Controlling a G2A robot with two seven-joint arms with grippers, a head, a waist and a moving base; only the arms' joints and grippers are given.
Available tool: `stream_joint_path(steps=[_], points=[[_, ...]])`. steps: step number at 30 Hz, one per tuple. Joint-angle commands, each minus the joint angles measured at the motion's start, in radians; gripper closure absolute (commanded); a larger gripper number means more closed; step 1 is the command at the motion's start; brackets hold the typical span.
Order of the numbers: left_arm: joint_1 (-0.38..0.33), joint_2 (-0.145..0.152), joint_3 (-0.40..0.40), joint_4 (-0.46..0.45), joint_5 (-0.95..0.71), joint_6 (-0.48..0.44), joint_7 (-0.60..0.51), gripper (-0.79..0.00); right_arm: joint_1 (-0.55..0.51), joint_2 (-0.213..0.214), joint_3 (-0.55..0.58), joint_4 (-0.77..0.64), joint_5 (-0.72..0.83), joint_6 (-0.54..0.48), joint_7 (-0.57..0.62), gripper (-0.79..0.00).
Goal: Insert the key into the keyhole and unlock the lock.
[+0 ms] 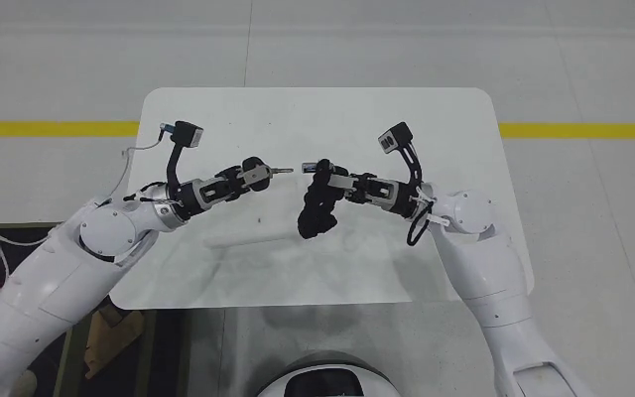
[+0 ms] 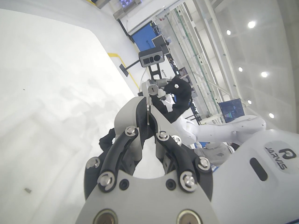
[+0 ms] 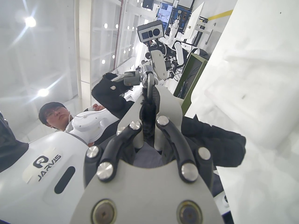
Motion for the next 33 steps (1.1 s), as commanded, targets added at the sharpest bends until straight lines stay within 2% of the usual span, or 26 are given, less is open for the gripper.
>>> stream_joint_path(steps=[1,7,11,20,33], points=[[0.017,-0.007,-0.019,-0.007,0.021,0.018,0.015,0.0,0.005,0.0,0.0,0.008,-0.006,-0.004,0.002,0.0],[0.048,-0.031,-0.055,-0.026,0.046,0.032,-0.005,0.0,0.008,0.001,0.001,0.007,-0.069,-0.037,-0.026,0.0],[0.062,-0.048,-0.07,-0.017,0.002,0.057,-0.049,0.0,0.001,0.004,0.005,-0.006,-0.124,-0.067,-0.052,0.0],[0.04,-0.096,-0.081,0.04,-0.139,0.109,-0.204,0.0,-0.021,0.007,0.005,-0.033,-0.166,-0.099,-0.067,0.0],[0.038,-0.153,-0.121,0.079,-0.146,0.142,-0.295,0.0,-0.033,0.01,0.0,-0.054,-0.184,-0.103,-0.07,0.0]])
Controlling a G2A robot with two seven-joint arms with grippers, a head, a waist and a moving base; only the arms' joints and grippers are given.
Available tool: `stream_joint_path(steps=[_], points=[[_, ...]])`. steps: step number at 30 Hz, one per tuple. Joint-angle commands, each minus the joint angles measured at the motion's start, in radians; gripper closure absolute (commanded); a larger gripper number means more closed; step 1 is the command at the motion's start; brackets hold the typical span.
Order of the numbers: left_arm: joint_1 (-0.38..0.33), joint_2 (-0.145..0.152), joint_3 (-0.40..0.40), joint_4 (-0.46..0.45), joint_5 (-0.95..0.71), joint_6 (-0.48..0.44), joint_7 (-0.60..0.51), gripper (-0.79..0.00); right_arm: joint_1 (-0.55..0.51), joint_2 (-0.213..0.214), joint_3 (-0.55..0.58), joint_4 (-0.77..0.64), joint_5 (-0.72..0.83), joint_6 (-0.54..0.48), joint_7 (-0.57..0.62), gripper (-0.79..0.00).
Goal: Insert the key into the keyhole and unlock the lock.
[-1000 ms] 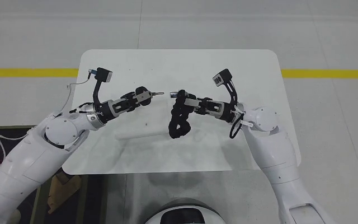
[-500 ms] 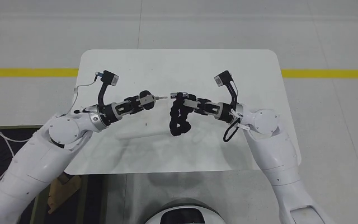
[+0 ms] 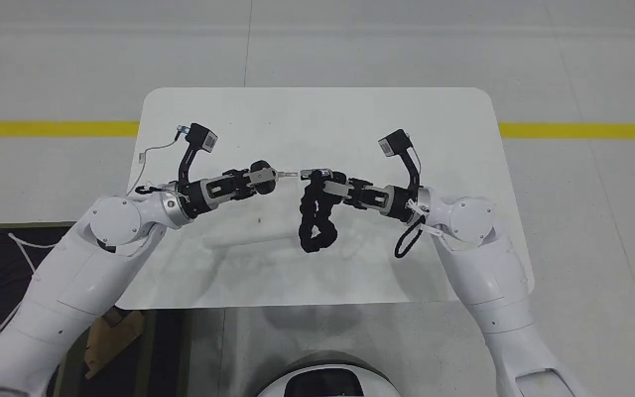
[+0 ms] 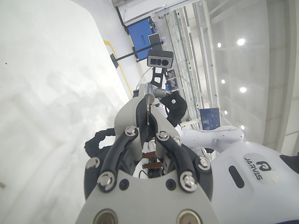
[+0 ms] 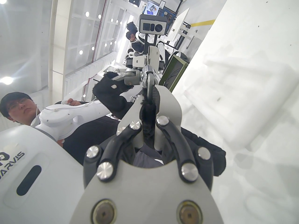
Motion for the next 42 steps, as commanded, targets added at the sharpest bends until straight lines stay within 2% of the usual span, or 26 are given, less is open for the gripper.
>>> stream_joint_path(steps=[1,29,42], points=[[0.002,-0.008,-0.008,0.002,0.002,0.004,-0.012,0.0,0.0,0.0,-0.001,0.0,-0.001,0.0,-0.002,0.0],[0.038,-0.101,-0.099,0.013,0.058,0.044,-0.114,0.0,0.004,0.003,-0.007,-0.004,-0.008,-0.005,0.0,0.0],[0.05,-0.136,-0.135,0.005,0.09,0.054,-0.172,0.0,0.004,0.007,-0.009,-0.025,-0.032,-0.014,0.032,0.0]])
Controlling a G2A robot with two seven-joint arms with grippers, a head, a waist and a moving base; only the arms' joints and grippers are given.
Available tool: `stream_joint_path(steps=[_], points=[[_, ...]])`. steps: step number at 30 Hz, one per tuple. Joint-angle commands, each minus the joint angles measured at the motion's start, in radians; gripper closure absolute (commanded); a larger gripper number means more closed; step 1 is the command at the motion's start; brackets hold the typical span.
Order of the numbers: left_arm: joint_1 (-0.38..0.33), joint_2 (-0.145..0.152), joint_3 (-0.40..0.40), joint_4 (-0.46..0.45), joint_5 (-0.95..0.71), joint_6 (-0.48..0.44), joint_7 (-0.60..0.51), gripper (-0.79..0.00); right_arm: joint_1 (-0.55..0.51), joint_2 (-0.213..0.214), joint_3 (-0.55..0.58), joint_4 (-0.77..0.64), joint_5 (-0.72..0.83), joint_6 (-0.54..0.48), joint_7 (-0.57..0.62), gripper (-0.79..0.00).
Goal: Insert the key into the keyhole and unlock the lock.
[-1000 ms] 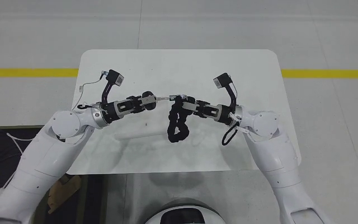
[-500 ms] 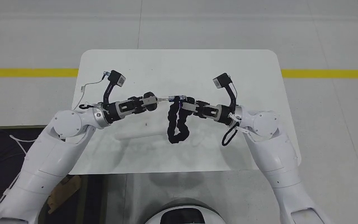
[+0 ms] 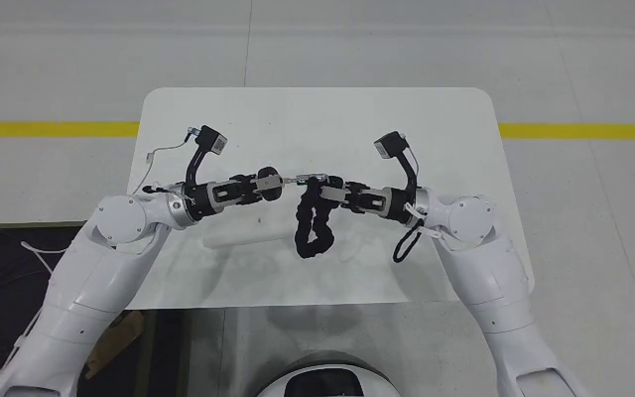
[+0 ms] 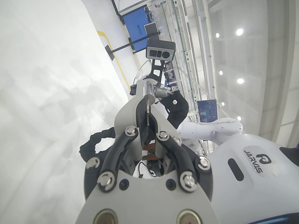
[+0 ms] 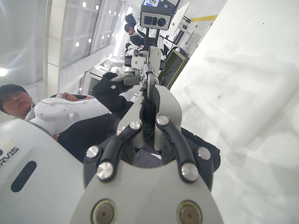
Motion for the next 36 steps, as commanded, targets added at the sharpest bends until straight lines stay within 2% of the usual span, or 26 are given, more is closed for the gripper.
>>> stream_joint_path(steps=[1,6,10,20,33,36], points=[[0.001,-0.005,-0.003,-0.006,0.011,0.007,-0.009,0.0,-0.002,0.001,0.001,-0.006,-0.007,0.005,0.003,0.0],[-0.001,-0.017,-0.014,-0.018,0.036,-0.015,-0.051,0.0,-0.007,0.003,0.005,-0.02,-0.007,0.02,0.001,0.0],[0.001,-0.02,-0.039,-0.035,0.163,-0.08,-0.059,0.0,-0.01,0.006,0.015,-0.024,0.007,0.034,0.003,0.0],[0.08,-0.031,-0.107,-0.136,0.496,-0.255,0.092,0.0,-0.012,0.009,0.018,-0.027,0.023,0.037,0.004,0.0],[0.09,-0.033,-0.105,-0.141,0.515,-0.261,0.099,0.0,-0.01,0.01,0.013,-0.021,0.041,0.047,0.005,0.0],[0.141,-0.033,-0.157,-0.222,0.707,-0.269,0.198,0.0,-0.048,0.012,0.017,-0.052,0.03,0.047,-0.022,0.0]])
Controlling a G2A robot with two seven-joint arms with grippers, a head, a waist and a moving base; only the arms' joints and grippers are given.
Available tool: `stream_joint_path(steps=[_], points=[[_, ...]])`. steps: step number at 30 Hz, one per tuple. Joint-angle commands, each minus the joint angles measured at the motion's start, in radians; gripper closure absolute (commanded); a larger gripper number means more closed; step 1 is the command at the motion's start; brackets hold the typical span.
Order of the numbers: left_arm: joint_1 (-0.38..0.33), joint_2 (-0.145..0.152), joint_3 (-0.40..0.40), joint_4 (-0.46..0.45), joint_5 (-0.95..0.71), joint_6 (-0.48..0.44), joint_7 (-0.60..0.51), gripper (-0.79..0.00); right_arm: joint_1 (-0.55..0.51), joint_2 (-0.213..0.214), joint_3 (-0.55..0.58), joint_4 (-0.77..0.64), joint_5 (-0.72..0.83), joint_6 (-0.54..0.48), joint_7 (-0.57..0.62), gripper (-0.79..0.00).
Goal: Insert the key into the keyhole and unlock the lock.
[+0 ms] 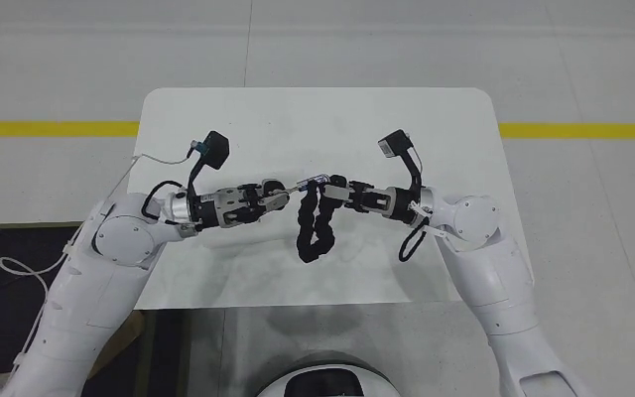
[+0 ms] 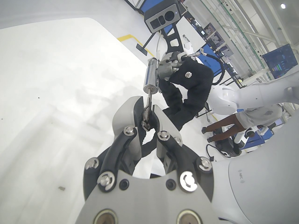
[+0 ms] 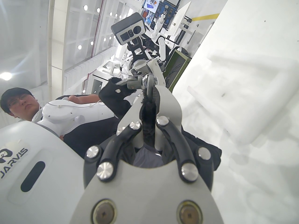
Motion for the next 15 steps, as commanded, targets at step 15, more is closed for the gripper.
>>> stream_joint_path(steps=[15], points=[[0.201,-0.034,-0.055,-0.171,0.827,-0.082,0.589,0.0,-0.048,0.012,-0.003,-0.072,-0.039,0.028,-0.051,0.0]])
